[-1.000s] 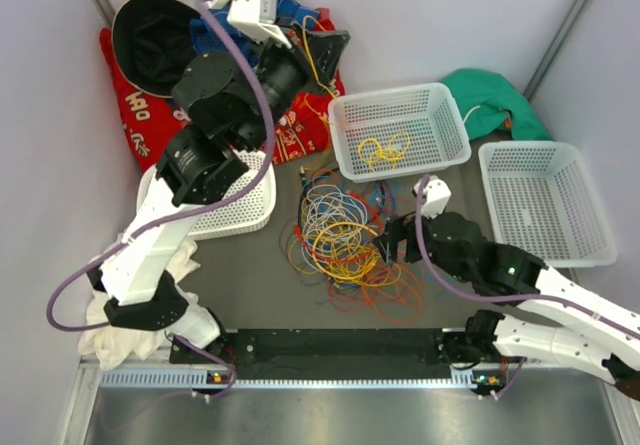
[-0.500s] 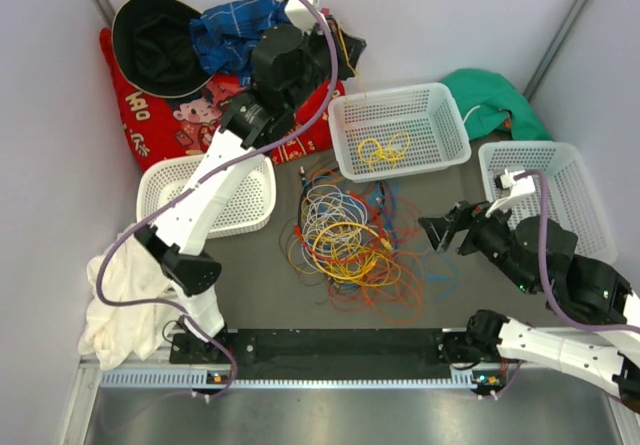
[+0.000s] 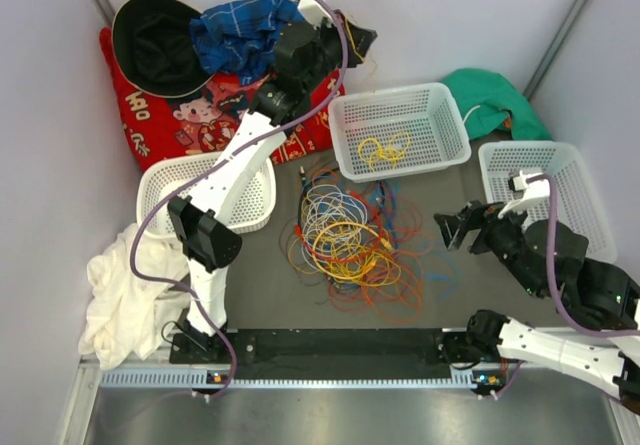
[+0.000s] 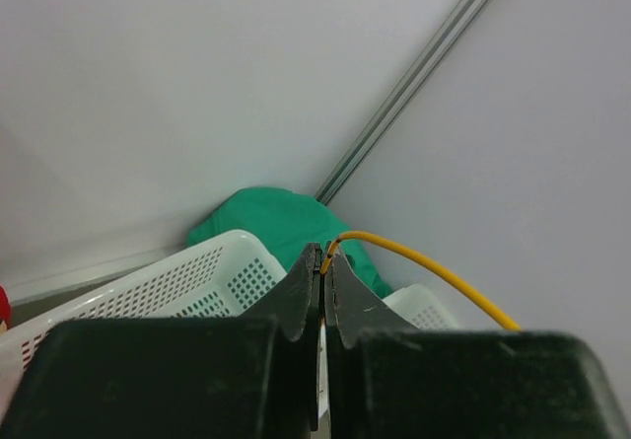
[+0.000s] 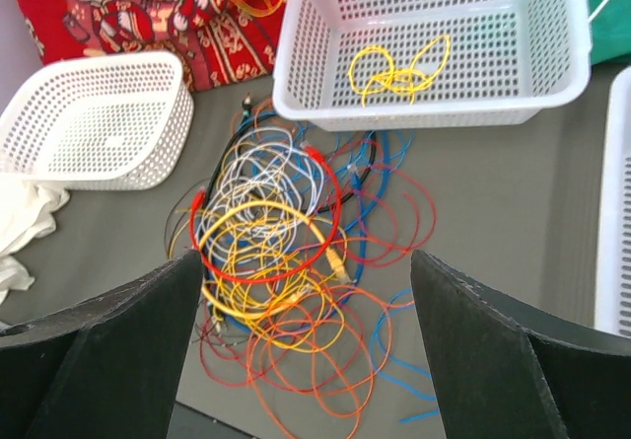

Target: Untangle the cables

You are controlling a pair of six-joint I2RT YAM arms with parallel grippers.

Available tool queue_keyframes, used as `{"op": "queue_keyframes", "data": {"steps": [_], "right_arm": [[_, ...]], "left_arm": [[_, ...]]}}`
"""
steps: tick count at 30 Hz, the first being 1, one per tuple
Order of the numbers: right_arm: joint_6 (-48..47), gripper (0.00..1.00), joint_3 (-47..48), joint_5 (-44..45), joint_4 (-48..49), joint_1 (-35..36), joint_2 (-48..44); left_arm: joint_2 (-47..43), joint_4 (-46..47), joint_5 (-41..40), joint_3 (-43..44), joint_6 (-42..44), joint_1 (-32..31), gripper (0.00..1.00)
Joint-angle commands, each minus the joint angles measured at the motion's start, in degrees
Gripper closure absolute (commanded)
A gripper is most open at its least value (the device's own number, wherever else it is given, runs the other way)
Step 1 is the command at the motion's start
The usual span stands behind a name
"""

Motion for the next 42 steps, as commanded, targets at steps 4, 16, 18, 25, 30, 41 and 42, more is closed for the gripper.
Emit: {"op": "queue_keyframes", "data": {"steps": [4,16,18,25,30,41,42], "right_arm": [[-3.48,0.15,3.59,4.48,1.02,0.48,-1.21],[-4.45,0.15,2.89,7.30,0.14,0.57,-5.51],[-4.54,0.15,2.98,7.82,-0.13,0.57,-6.30],[-5.33,0.15,2.89,8.88,-0.13,0.57,-7.62],[-5.42,0.15,1.84,9.58,-0.48,0.57,-8.15],[-7.35,0.14,-0.36,9.06,1.28,0.48,-3.77],[-7.09,0.14,-0.27,8.62,1.10,0.48,-3.24]], "left_arm": [[0.99,12.79,2.40,3.73,-2.31,0.54,1.00],[1.86,31.52,-0.32,4.26,-6.25,0.54,1.00],[3.10,33.02,-1.02,6.63,-7.14,0.54,1.00],[8.55,34.43,-3.40,7.87,-9.69,0.54,1.00],[15.21,31.81,-2.87,6.99,-11.27,0.54,1.00],[27.27,18.79,-9.89,6.90,-2.57,-0.61,1.00],[28.14,18.00,-10.07,6.90,-2.92,-0.52,0.91]]}}
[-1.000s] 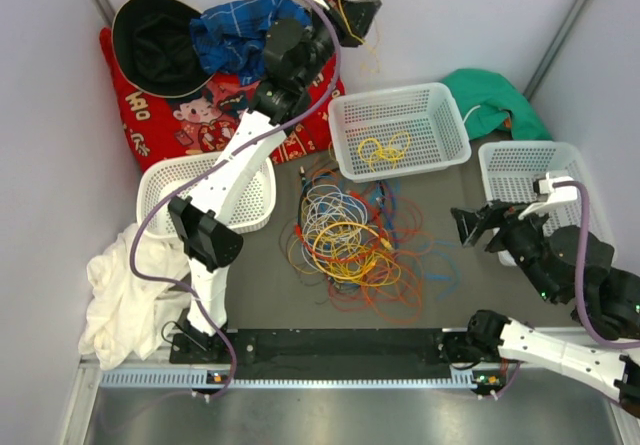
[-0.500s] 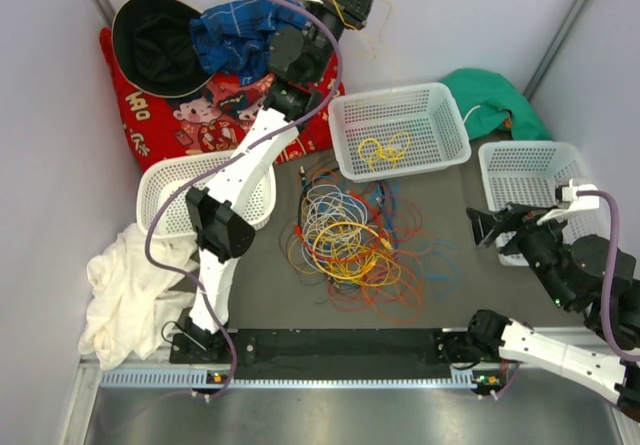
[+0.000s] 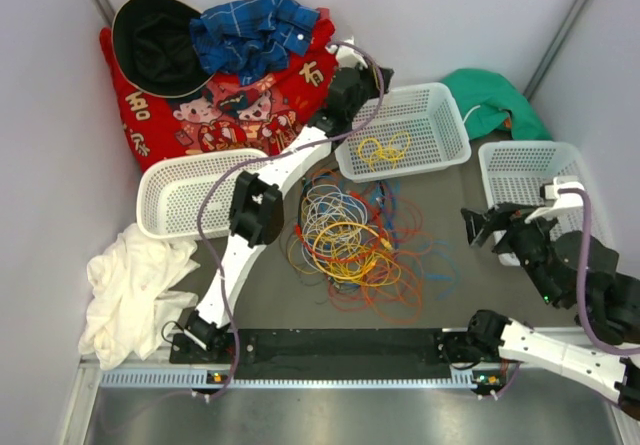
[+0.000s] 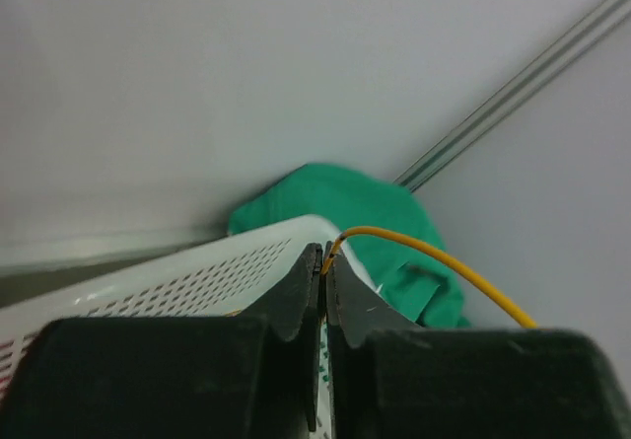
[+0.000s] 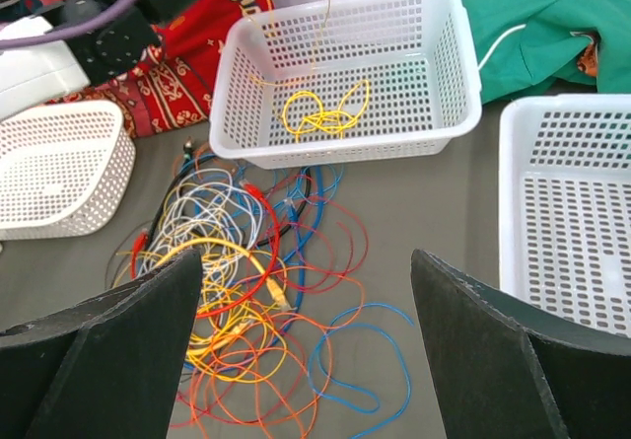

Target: Untangle the cables

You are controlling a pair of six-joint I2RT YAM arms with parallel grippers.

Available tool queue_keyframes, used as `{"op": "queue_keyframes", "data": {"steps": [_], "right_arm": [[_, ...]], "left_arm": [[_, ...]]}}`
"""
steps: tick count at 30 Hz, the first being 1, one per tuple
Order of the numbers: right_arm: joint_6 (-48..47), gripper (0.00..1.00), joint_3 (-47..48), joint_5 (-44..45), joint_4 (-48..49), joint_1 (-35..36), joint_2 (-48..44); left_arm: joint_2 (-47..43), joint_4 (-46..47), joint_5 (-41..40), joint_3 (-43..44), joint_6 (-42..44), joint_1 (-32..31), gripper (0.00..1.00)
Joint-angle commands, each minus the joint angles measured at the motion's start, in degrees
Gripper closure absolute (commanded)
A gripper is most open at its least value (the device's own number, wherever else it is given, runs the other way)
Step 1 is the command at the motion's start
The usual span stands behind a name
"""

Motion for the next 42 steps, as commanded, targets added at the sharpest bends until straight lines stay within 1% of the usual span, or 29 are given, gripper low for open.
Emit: {"op": "queue_keyframes", "data": {"steps": [1,2,3,7,9,11,13,15,17,18,19,20,21,22,23,24,25,26,27,28,29,30,31,32,33,35,36,40,42], "right_arm": [[-0.93,0.14,-0.21,-0.43,1.39,0.57,3.74],[-1.01,0.14,-0.21,-0.61,1.47,0.57,4.44],[-0.93,0.14,-0.12,-0.61,1.47,0.48,5.58],[-0.66,0.13,-0.03,-1.13,2.09,0.48,6.73],[0.04,0.13,-0.56,-1.75,2.35,0.57,6.65],[0.83,0.13,-1.17,-2.19,2.09,0.48,6.47],[2.32,0.13,-1.52,-2.98,1.74,0.57,6.12],[3.64,0.13,-2.14,-3.50,1.30,0.48,5.86],[4.17,0.13,-3.19,-3.94,1.30,0.57,5.15],[4.17,0.13,-3.80,-4.90,1.65,0.57,5.06],[4.17,0.13,-4.77,-5.44,1.74,0.57,5.24],[4.35,0.13,-5.47,-6.31,2.00,0.57,5.59],[4.18,0.13,-6.35,-8.58,3.04,0.57,6.03],[4.17,0.13,-8.01,-9.82,3.49,0.57,6.64],[4.26,0.13,-8.73,-12.01,3.93,0.48,8.47],[5.04,0.12,-9.52,-12.99,4.63,0.48,9.45],[5.40,0.12,-11.18,-13.87,5.51,0.48,10.68],[5.66,0.12,-12.24,-15.62,6.39,0.48,12.43],[5.67,0.12,-13.38,-16.51,7.53,0.48,13.58],[5.75,0.12,-15.48,-17.21,10.23,0.39,14.46],[5.49,0.12,-16.63,-19.05,11.65,0.04,15.51],[5.32,0.12,-17.77,-20.28,13.58,-0.48,18.05],[5.32,0.12,-19.35,-21.69,16.39,-1.10,19.55],[5.23,0.12,-19.98,-24.66,18.07,-2.84,21.57],[5.14,0.12,-20.59,-26.43,19.65,-3.64,25.33],[5.05,0.15,-21.65,-31.34,23.86,-5.05,30.00],[5.14,0.16,-21.39,-32.41,24.49,-5.58,34.72],[6.10,0.16,-21.73,-35.67,30.20,-5.58,43.36],[6.98,0.14,-22.44,-36.90,33.72,-5.41,45.92]], "left_arm": [[1.29,-4.08,-2.91,0.34,2.48,0.11,0.52],[1.29,-4.35,-2.56,0.17,1.86,0.38,0.33],[0.51,-4.09,-2.12,-0.18,1.68,0.55,0.01],[-5.46,-1.54,-1.76,-6.14,3.09,0.38,0.01],[-10.56,-1.98,-2.55,-9.05,3.87,0.12,0.01],[-15.90,-2.59,-4.21,-13.88,4.75,-0.50,0.01],[-18.47,-6.97,-6.84,-15.73,8.43,-1.89,0.01],[-20.76,-13.19,-13.25,-15.65,13.86,-3.13,0.01],[-22.86,-18.13,-17.21,-15.91,16.44,-4.63,0.01],[-23.84,-22.76,-21.41,-16.44,17.14,-5.07,0.01],[-26.89,-24.72,-22.58,-19.05,16.45,-5.50,0.01],[-29.01,-26.14,-23.03,-21.52,13.75,-5.68,0.01],[-31.47,-26.85,-21.73,-28.85,12.24,-5.77,0.01],[-36.89,-26.24,-20.76,-33.45,10.84,-6.03,0.01],[-39.90,-25.45,-20.22,-38.37,7.78,-6.21,0.01],[-42.89,-24.75,-19.96,-47.90,5.92,-6.82,0.01],[-48.57,-23.53,-19.78,-52.52,4.07,-7.18,0.01],[-51.33,-22.99,-19.61,-57.00,0.23,-7.53,0.01],[-54.05,-22.81,-19.60,-64.53,-1.38,-8.57,0.01],[-58.87,-24.20,-20.82,-67.74,-3.13,-9.19,0.01],[-61.18,-24.91,-22.31,-70.73,-5.94,-10.16,0.01],[-63.29,-26.14,-23.29,-75.46,-6.84,-11.99,0.01],[-67.05,-29.28,-26.25,-77.25,-7.98,-13.06,0.01],[-68.65,-31.14,-26.98,-78.66,-10.60,-14.02,0.01],[-70.24,-32.73,-26.99,-80.93,-11.67,-14.82,0.01],[-73.76,-36.85,-25.76,-82.44,-14.39,-15.18,0.01],[-74.72,-38.00,-25.15,-83.23,-14.84,-15.35,0.01],[-78.59,-41.35,-23.38,-83.59,-15.37,-15.79,0.01],[-79.56,-42.84,-23.21,-83.86,-15.28,-15.88,0.01]]}}
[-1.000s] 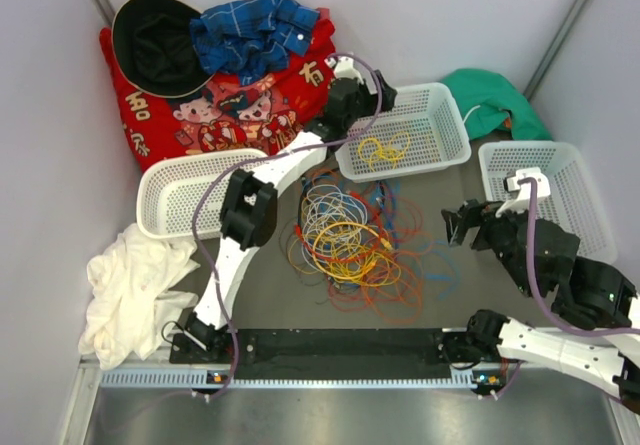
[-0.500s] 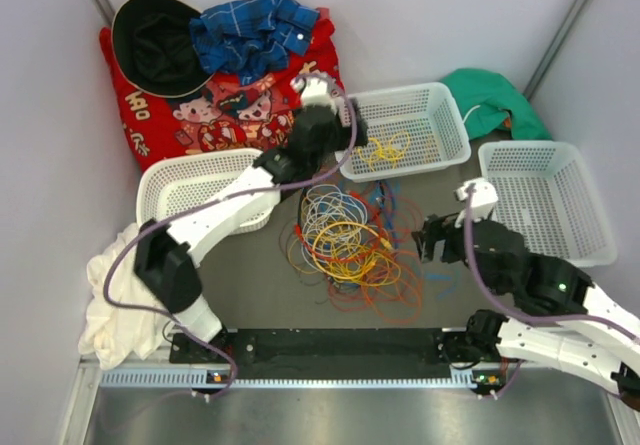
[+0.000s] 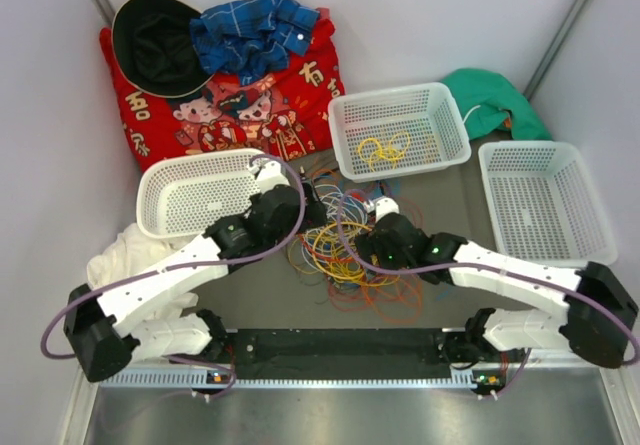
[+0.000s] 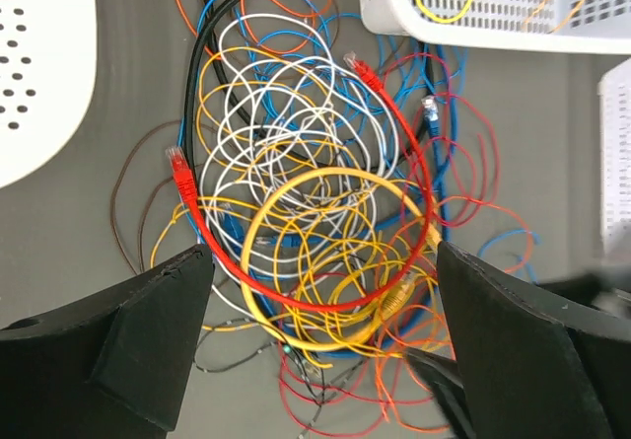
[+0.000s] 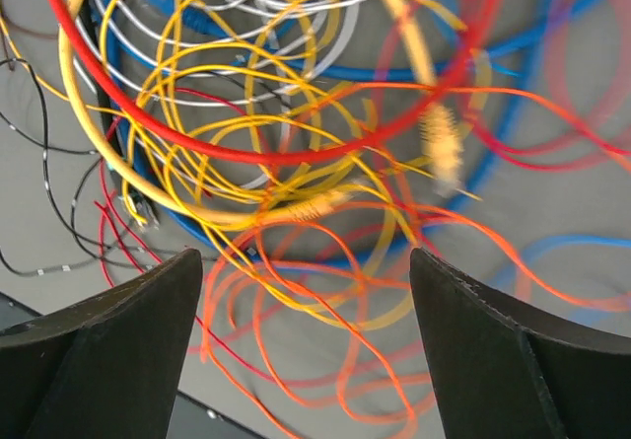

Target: Untangle the cables

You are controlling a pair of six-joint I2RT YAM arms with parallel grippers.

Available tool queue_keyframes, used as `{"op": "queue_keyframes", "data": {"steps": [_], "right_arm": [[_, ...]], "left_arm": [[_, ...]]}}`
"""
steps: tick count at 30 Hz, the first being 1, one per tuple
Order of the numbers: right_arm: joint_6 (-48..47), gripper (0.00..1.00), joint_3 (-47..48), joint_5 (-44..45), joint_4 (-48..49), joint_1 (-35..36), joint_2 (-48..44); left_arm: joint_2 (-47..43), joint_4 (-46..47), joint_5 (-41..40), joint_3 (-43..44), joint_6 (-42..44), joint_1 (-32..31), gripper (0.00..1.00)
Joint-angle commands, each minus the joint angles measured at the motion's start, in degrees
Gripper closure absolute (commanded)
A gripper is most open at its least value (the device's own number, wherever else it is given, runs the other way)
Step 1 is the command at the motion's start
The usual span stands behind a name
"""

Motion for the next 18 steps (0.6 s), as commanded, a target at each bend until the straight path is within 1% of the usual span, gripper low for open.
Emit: {"op": "queue_keyframes", "data": {"steps": [1,6,14,16,17,18], "right_arm": [[2.20,0.12,-1.28,-5.58,11.21,-0.23,5.88],[4.04,0.07,-3.05,-2.60,16.57,-0.14,12.39],[5.98,0.06,-3.49,7.94,23.61,-0.14,22.85],[6.50,0.14,-2.18,8.12,23.00,-0.14,27.16],[7.03,0.21,-1.73,7.52,22.04,-0.14,28.21],[7.21,0.36,-1.55,7.07,21.86,-0.23,29.88]], "left_arm": [[-3.68,-3.88,0.38,-0.23,-2.45,-0.25,0.01],[-5.26,-4.32,2.39,-3.22,-2.80,-0.25,0.01],[-11.24,-5.63,2.58,-7.17,-4.30,-0.25,0.01],[-12.90,-6.25,1.88,-7.35,-4.21,-0.25,0.01],[-13.52,-6.86,1.61,-7.61,-4.30,-0.25,0.01],[-14.40,-7.30,1.43,-7.53,-4.30,-0.25,0.01]]}}
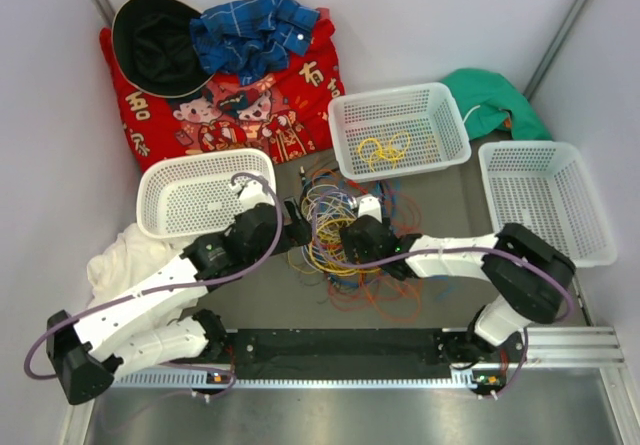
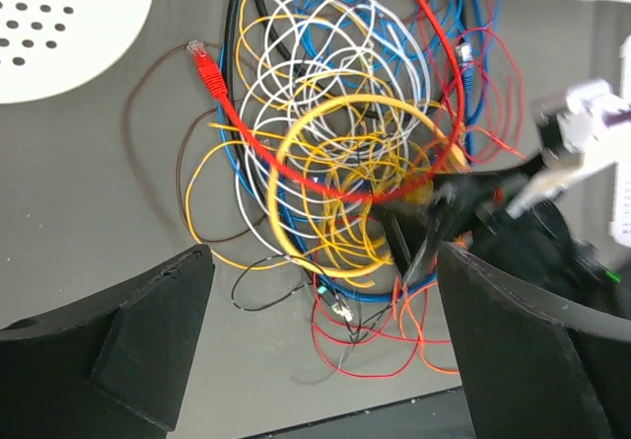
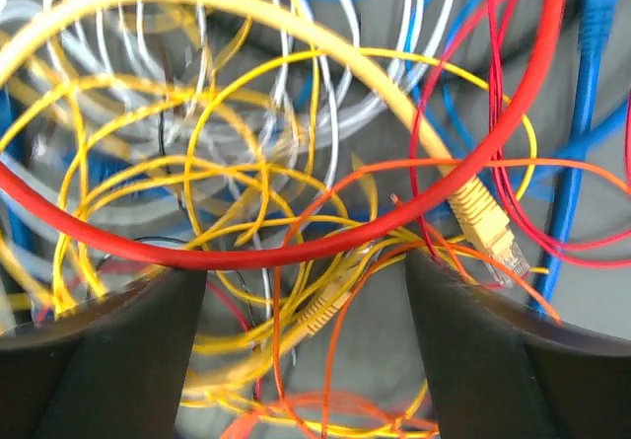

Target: Untangle the cables

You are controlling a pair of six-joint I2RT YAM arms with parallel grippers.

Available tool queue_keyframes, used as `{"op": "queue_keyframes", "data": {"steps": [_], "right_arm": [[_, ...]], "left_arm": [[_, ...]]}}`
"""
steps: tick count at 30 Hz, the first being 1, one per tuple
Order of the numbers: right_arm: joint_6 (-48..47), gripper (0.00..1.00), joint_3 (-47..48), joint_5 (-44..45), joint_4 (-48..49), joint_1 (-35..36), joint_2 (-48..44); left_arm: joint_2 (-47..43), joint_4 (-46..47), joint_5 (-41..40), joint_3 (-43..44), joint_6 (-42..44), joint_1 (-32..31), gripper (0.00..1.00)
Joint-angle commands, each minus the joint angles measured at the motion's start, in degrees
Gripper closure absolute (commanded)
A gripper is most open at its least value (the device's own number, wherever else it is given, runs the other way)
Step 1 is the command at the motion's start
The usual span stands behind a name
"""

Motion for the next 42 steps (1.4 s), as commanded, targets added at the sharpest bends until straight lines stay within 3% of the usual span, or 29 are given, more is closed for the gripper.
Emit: {"op": "queue_keyframes", "data": {"steps": [1,3,5,6,7,10,14,18,24,29,34,42], "right_arm": [[4.00,0.46,-0.61,-1.65,-2.14,-0.19,7.71],[4.88,0.71,-1.75,-2.79,-1.44,-0.01,7.71],[5.32,0.83,-2.28,-3.06,-2.57,0.34,6.49],[5.41,0.96,-2.37,-2.97,-3.45,1.04,5.61],[5.15,1.00,-2.28,-2.62,-4.68,1.48,2.64],[3.83,1.00,-0.97,-1.48,-10.30,3.94,-5.09],[1.20,1.00,5.08,-3.14,-18.12,5.70,-24.13],[-1.71,1.00,15.96,-4.73,-23.84,5.70,-31.91],[-2.95,1.00,25.83,-6.40,-33.43,5.70,-33.15],[-1.10,1.00,25.58,-7.45,-33.78,5.70,-34.39],[-0.75,1.00,24.61,-7.54,-33.78,5.70,-35.18],[-0.39,1.00,24.44,-9.12,-33.26,5.70,-34.83]], "left_arm": [[-3.81,-1.27,-1.43,-0.53,-0.58,-0.14,0.01],[-5.03,-1.89,-2.05,-0.88,-0.67,-0.14,0.01],[-5.65,-2.15,-2.49,-1.15,-0.93,-0.14,0.01],[-6.18,-2.07,-2.57,-1.32,-1.02,-0.14,0.01],[-6.53,-1.98,-2.66,-1.41,-0.93,-0.14,0.01],[-7.15,-1.45,-3.10,-1.32,-0.24,-0.14,0.01],[-8.29,1.18,-3.80,-0.62,2.40,-0.14,0.01],[-11.09,6.53,-5.65,-0.97,5.12,-0.14,0.01],[-13.30,19.28,-0.04,-2.55,12.42,-0.14,0.01],[-14.52,27.10,7.08,-4.13,12.25,-0.14,0.01],[-17.52,40.72,12.71,-8.78,12.34,-0.14,0.02],[-8.04,47.49,28.79,-8.53,11.03,-0.14,0.04]]}}
